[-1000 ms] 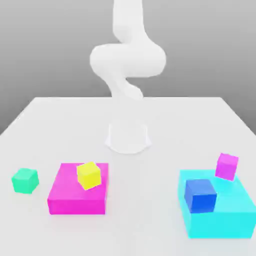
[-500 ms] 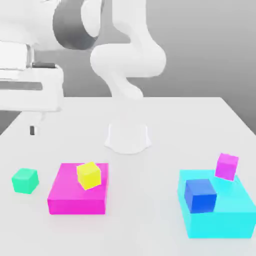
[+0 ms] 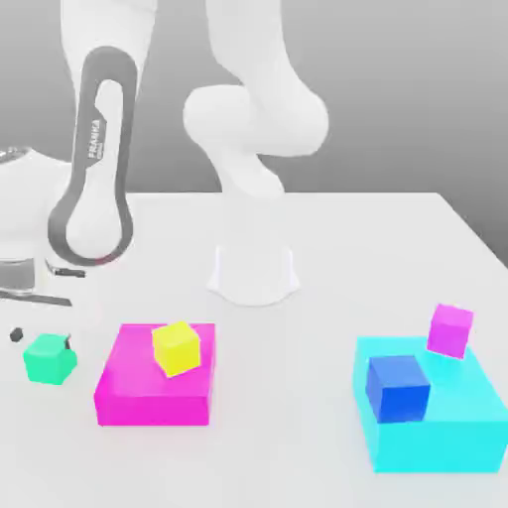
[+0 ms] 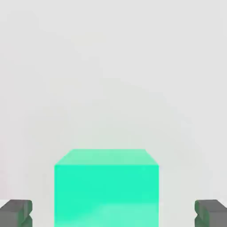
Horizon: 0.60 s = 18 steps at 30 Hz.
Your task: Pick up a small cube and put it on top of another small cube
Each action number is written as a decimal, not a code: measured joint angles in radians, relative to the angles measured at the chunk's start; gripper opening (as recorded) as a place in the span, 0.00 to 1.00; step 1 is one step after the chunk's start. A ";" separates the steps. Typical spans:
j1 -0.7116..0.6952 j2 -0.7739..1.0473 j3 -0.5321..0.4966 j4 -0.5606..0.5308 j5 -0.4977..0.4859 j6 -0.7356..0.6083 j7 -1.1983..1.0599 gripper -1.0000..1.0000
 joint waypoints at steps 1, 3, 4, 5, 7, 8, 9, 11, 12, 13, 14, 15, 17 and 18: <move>-0.020 0.015 0.024 0.004 0.019 0.011 -0.015 0.00; -0.020 0.015 0.024 0.004 0.019 0.011 -0.015 0.00; -0.020 0.015 0.024 0.004 0.019 0.010 -0.014 0.00; -0.020 0.015 0.024 0.004 0.019 0.009 -0.014 0.00; -0.030 0.022 0.036 0.006 0.027 0.014 -0.021 0.00; -0.018 0.012 0.021 0.003 0.015 0.008 -0.011 0.00; 0.002 -0.006 -0.004 -0.002 -0.012 -0.005 0.009 0.00; 0.045 -0.056 -0.065 -0.016 -0.090 -0.037 0.068 0.00; 0.071 -0.084 -0.099 -0.024 -0.130 -0.056 0.098 0.00; 0.095 -0.112 -0.132 -0.031 -0.172 -0.075 0.129 0.00; 0.115 -0.140 -0.162 -0.039 -0.214 -0.093 0.161 0.00; 0.129 -0.170 -0.186 -0.047 -0.261 -0.112 0.196 0.00; 0.163 -0.221 -0.184 -0.054 -0.321 -0.150 0.252 0.00; 0.195 -0.241 -0.159 -0.053 -0.333 -0.170 0.271 0.00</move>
